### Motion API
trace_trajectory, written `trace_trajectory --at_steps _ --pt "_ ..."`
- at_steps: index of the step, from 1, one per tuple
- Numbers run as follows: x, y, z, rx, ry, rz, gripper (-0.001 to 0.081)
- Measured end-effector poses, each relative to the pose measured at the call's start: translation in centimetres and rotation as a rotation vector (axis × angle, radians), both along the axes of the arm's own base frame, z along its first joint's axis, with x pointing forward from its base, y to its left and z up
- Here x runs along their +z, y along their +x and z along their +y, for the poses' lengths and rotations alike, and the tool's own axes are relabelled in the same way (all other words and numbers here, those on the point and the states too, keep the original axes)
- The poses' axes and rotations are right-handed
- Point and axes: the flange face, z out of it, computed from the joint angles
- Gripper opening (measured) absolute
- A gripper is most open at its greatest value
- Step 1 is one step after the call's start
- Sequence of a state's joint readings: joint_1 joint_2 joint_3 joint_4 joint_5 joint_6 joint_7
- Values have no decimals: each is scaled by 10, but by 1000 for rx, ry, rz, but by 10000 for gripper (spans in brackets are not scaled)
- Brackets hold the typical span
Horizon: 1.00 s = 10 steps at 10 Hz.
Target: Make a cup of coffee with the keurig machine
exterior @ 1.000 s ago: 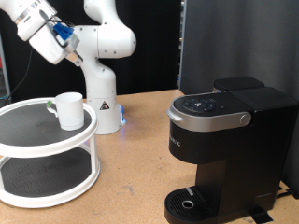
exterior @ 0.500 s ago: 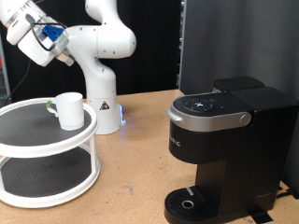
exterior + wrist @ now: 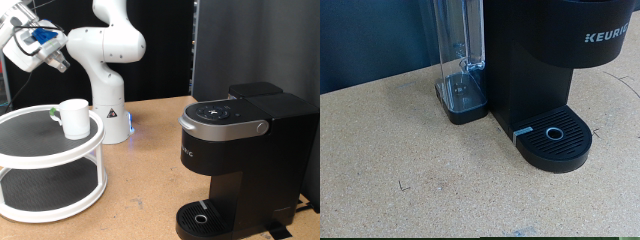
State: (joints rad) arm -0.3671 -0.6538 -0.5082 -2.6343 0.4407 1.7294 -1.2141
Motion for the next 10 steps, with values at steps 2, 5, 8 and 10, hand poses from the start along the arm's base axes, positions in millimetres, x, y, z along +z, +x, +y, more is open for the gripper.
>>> trace_trajectory --at_steps 2,5,8,10 --pt "1 -14 -9 -3 24 -12 2" --pt "7 -28 -21 -3 40 -11 2" --pt "12 -35 -28 9 39 -15 2" --pt "13 -40 -31 21 44 -27 2"
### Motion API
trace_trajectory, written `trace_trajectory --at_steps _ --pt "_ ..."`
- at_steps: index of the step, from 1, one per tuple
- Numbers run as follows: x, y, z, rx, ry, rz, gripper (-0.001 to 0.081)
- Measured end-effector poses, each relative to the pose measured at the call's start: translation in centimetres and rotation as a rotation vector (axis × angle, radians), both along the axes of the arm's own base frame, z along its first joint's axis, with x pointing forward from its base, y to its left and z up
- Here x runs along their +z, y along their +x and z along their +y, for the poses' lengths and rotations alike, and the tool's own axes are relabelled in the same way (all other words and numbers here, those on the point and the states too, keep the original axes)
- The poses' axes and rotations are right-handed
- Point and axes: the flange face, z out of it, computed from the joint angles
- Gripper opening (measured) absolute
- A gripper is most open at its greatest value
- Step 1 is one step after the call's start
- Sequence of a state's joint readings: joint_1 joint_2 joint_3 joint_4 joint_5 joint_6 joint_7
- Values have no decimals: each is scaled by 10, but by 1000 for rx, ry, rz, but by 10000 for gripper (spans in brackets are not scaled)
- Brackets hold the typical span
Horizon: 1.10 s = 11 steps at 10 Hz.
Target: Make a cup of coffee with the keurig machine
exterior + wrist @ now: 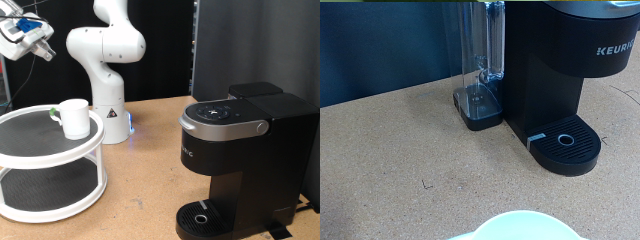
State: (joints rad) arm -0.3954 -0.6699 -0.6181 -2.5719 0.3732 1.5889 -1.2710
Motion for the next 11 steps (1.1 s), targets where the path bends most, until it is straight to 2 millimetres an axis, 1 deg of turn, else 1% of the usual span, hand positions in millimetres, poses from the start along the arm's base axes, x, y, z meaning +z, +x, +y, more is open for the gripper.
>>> trace_trajectory --at_steps 3,5,11 --pt "1 -5 -3 18 -9 0 2" --pt "-2 -4 -2 15 -9 2 2" --pt "-40 0 7 13 -57 -31 2"
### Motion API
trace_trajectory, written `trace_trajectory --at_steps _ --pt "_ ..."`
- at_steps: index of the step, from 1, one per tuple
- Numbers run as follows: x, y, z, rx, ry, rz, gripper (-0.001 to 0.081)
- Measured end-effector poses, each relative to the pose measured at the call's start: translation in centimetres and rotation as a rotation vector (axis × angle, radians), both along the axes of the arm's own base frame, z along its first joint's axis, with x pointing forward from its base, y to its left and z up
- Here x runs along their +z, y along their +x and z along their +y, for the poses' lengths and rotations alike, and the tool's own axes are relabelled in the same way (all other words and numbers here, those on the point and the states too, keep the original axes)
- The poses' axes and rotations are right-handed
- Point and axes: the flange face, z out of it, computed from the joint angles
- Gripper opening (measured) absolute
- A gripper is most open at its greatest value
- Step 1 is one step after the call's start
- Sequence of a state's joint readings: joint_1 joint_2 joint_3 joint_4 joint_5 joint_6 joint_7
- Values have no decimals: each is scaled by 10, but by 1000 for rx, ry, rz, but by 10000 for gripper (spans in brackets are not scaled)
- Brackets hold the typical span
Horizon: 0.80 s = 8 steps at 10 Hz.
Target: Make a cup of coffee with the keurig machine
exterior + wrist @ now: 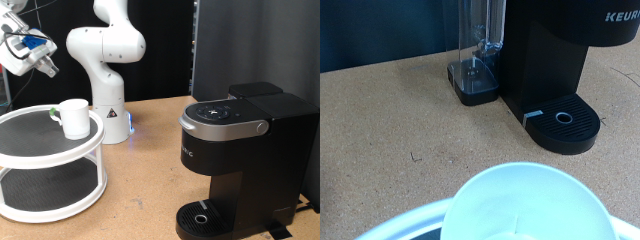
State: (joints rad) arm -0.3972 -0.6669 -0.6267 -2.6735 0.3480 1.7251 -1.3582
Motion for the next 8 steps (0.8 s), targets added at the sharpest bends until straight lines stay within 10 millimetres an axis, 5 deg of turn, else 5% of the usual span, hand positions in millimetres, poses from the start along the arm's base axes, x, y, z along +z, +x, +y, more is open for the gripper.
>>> trace_trajectory --at_steps 5,6,7,8 --pt "-27 1 6 -21 -40 -6 2" --pt "-32 1 6 -41 -49 -4 93" --pt "-36 -1 6 -56 -54 -2 93" --pt "-40 -3 5 -69 -53 -1 275"
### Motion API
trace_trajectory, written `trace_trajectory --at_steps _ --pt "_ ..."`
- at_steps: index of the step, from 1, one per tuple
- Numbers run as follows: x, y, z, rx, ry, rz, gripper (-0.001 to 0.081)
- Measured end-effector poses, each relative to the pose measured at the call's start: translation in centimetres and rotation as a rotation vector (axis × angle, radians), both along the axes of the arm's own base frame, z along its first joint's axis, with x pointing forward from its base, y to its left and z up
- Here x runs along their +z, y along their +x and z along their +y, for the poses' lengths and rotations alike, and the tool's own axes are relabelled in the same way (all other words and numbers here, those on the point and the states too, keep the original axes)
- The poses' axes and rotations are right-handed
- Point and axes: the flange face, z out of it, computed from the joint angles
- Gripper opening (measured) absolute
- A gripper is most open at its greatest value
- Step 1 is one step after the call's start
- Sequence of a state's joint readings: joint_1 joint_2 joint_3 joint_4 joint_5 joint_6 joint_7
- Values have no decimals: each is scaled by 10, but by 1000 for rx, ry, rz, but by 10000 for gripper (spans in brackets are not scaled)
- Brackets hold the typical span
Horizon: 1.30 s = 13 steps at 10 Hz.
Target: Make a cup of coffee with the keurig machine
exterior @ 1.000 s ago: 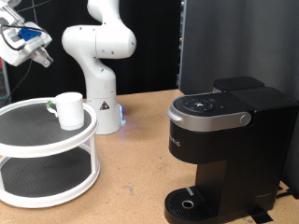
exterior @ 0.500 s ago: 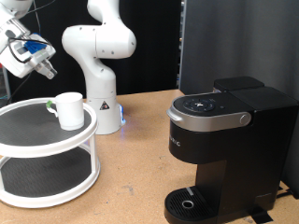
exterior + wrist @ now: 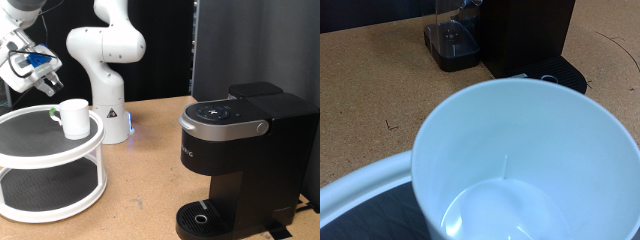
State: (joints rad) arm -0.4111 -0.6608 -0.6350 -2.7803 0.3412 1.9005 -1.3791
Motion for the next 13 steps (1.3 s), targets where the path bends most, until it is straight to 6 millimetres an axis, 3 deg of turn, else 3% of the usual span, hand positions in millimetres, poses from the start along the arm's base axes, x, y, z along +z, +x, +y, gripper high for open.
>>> trace_trajectory --at_steps 1,2,3,4,5,6,13 --pt "-3 -3 -2 -12 5 -2 419" --pt "-4 -5 -4 -28 8 -8 419" --pt "-7 -7 -7 -56 9 -22 555" --pt "-10 -8 -8 -78 9 -32 555" --pt "-12 -8 -9 -95 6 -38 741" --pt "-14 -7 -8 -103 3 -42 787" --pt "-41 2 2 -21 -12 -36 803"
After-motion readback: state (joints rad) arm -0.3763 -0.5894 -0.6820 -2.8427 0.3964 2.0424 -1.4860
